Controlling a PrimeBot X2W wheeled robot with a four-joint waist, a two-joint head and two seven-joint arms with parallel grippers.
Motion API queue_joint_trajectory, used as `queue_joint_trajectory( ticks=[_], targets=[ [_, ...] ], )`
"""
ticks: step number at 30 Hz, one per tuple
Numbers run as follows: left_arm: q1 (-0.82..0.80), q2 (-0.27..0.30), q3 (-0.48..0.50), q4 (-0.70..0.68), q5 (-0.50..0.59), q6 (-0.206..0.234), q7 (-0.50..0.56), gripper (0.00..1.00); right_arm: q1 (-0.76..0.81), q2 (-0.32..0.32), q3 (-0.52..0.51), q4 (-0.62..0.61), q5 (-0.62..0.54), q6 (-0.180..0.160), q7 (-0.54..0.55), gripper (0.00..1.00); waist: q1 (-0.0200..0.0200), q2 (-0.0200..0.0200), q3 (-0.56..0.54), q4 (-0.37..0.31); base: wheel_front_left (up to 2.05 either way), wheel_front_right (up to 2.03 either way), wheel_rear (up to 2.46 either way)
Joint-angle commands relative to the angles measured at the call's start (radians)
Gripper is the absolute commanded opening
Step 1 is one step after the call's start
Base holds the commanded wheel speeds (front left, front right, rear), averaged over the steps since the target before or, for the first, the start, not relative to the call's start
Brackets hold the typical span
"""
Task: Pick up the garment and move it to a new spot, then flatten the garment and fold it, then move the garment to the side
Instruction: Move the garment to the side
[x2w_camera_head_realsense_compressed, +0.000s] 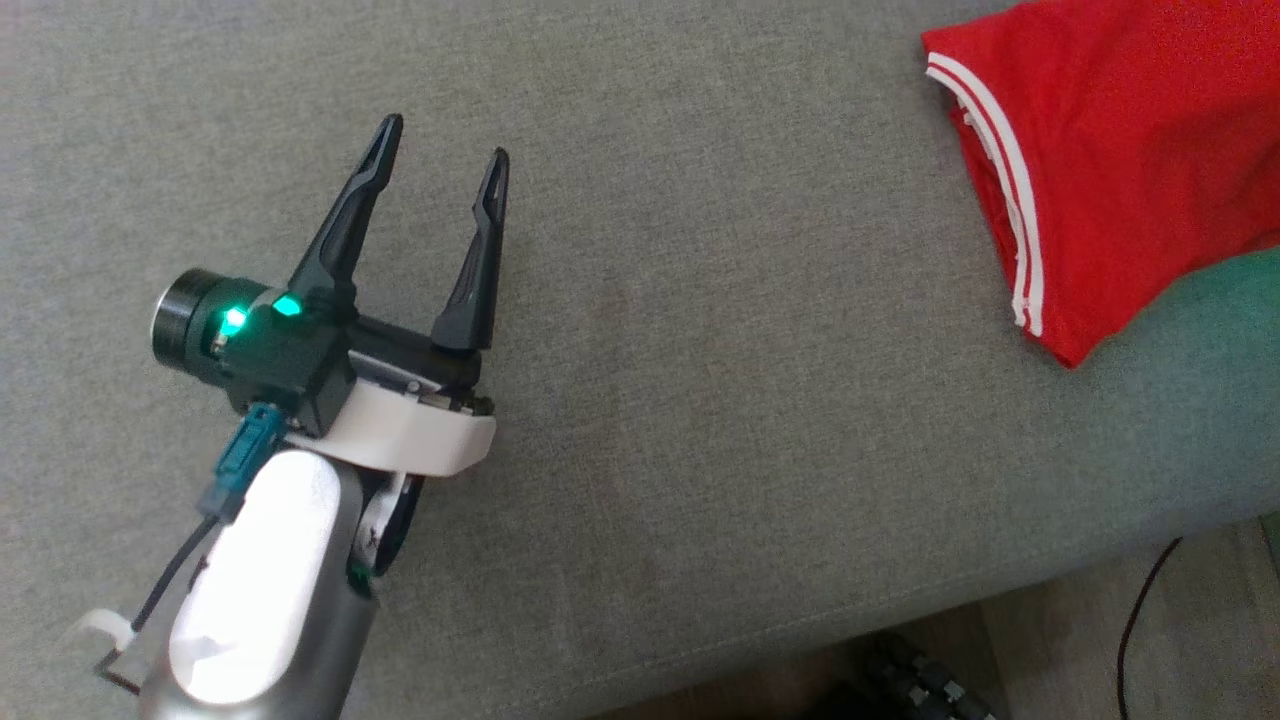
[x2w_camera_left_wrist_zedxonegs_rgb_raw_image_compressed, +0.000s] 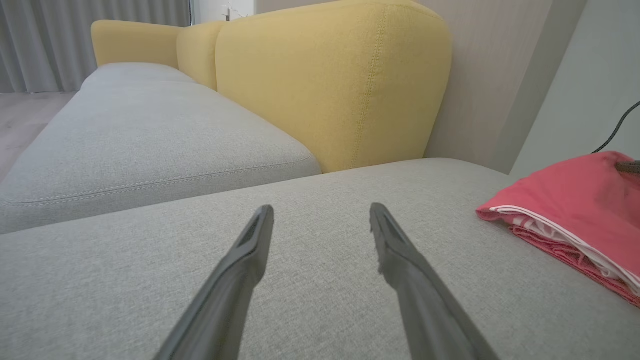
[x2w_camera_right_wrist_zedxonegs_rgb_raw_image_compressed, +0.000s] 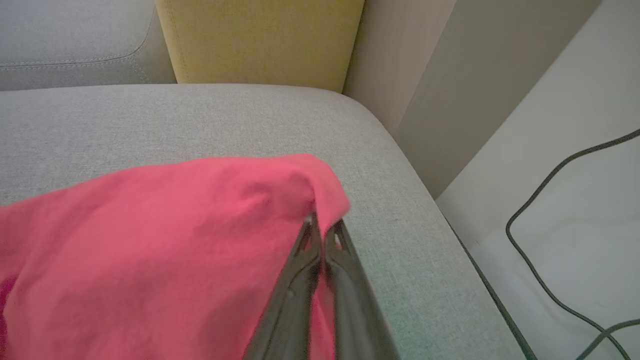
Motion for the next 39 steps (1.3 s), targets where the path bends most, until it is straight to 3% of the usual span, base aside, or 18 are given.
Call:
queue_joint_trajectory(
  ticks=[1,3,4,5,6,15,24,31,39],
  targets=[
    [-0.028,0.019,0.027,-0.031,0.010,-0.004,-0.005,1.00,-0.010,-0.023,-0.008,-0.019,-0.009,0.007,-0.021,0.00,-0.0002,0.0000,0.014,-0.004,0.00,0.00,0.00],
    [-0.032,0.021,0.027,-0.029,0.009,-0.005,-0.005,1.00,-0.018,-0.015,-0.014,-0.003,-0.012,0.007,-0.027,0.04,-0.0002,0.0000,0.021,-0.005,0.00,0.00,0.00],
    [-0.035,0.022,0.028,-0.028,0.009,-0.005,-0.005,1.00,-0.022,-0.012,-0.019,0.005,-0.014,0.007,-0.032,0.20,-0.0002,0.0000,0.024,-0.004,0.00,0.00,0.00],
    [-0.037,0.023,0.028,-0.028,0.008,-0.006,-0.005,1.00,-0.027,-0.007,-0.025,0.014,-0.014,0.007,-0.038,0.91,-0.0002,0.0000,0.027,-0.004,0.00,0.00,0.00],
    [-0.039,0.023,0.028,-0.026,0.007,-0.006,-0.005,1.00,-0.031,-0.003,-0.030,0.023,-0.016,0.007,-0.041,1.00,-0.0002,0.0000,0.029,-0.004,0.00,0.00,0.00],
    [-0.021,0.027,0.040,-0.010,-0.006,-0.002,-0.005,1.00,0.006,0.045,-0.106,0.078,-0.061,0.007,-0.088,1.00,-0.0002,0.0000,-0.026,-0.004,0.00,0.00,0.00],
    [0.103,0.021,0.064,0.024,-0.045,0.022,-0.005,1.00,0.199,0.211,-0.105,-0.161,-0.111,0.007,-0.167,1.00,-0.0002,0.0000,-0.206,0.015,0.00,0.00,0.00],
    [0.187,0.016,0.083,0.036,-0.077,0.037,-0.005,1.00,0.338,0.347,-0.034,-0.345,-0.151,0.007,-0.163,1.00,-0.0002,0.0000,-0.305,0.090,0.00,0.00,0.00],
    [0.248,0.026,0.107,0.039,-0.099,0.054,-0.005,1.00,0.410,0.410,0.041,-0.428,-0.190,0.007,-0.152,1.00,-0.0002,0.0000,-0.368,0.169,0.00,0.00,0.00]
  ],
)
